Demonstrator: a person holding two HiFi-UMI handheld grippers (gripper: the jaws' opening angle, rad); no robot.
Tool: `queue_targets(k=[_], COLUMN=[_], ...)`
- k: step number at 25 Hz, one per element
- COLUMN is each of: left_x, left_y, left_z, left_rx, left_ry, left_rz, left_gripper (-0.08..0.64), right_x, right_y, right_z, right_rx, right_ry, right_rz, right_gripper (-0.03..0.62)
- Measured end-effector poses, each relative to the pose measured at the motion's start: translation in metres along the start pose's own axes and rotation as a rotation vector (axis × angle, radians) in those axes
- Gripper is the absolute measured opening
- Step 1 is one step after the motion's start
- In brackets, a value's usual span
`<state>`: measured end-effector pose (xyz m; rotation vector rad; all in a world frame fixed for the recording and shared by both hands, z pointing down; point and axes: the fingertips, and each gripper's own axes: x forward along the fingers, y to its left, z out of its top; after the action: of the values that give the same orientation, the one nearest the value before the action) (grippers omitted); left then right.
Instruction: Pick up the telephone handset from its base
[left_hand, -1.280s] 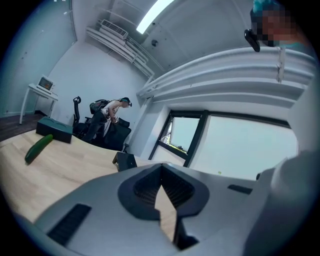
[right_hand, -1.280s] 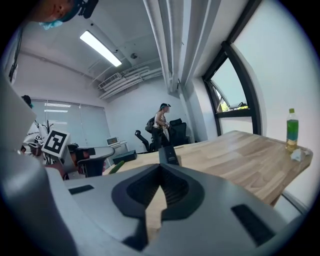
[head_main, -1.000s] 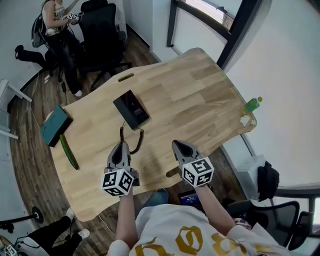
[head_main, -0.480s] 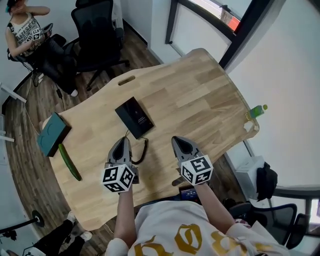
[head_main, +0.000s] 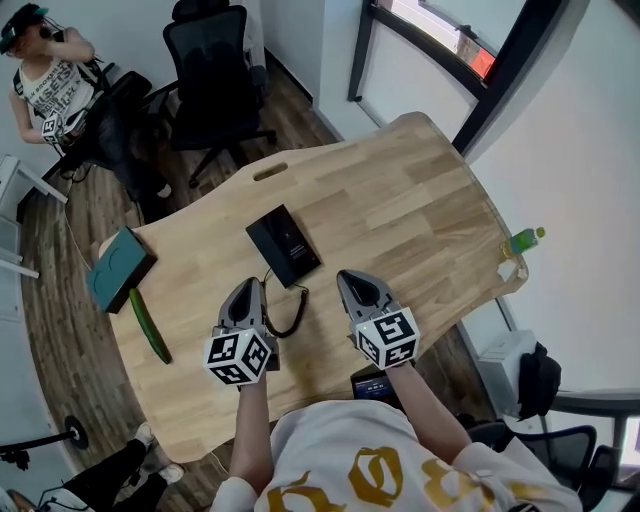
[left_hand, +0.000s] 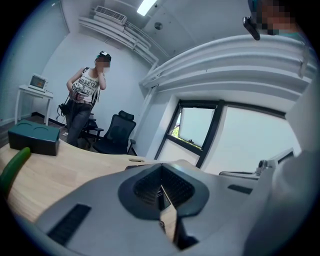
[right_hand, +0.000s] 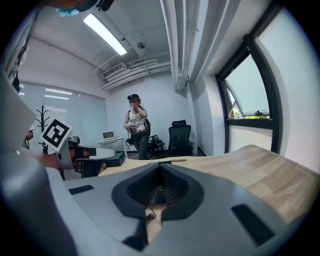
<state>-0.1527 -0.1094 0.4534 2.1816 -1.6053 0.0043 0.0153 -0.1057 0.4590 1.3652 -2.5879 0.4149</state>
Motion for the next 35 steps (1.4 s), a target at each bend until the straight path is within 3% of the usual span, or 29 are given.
queue_targets(k=[7, 35], left_x=[0.008, 0.073], left_y=[0.007, 0.051], left_z=[-0.006, -0.077], left_rx=[-0.006, -0.085], left_ry=[0.022, 0.188], left_rz=[0.018, 0.026], left_gripper=[0.006, 0.006], right_x=[0.013, 0.08], right_y=[-0.003, -0.034], right_z=[0.004, -0.051], right_rx=[-0.004, 0.05], right_ry=[-0.004, 0.15], right_rz=[0.015, 0.036], right_gripper=[0.005, 0.005])
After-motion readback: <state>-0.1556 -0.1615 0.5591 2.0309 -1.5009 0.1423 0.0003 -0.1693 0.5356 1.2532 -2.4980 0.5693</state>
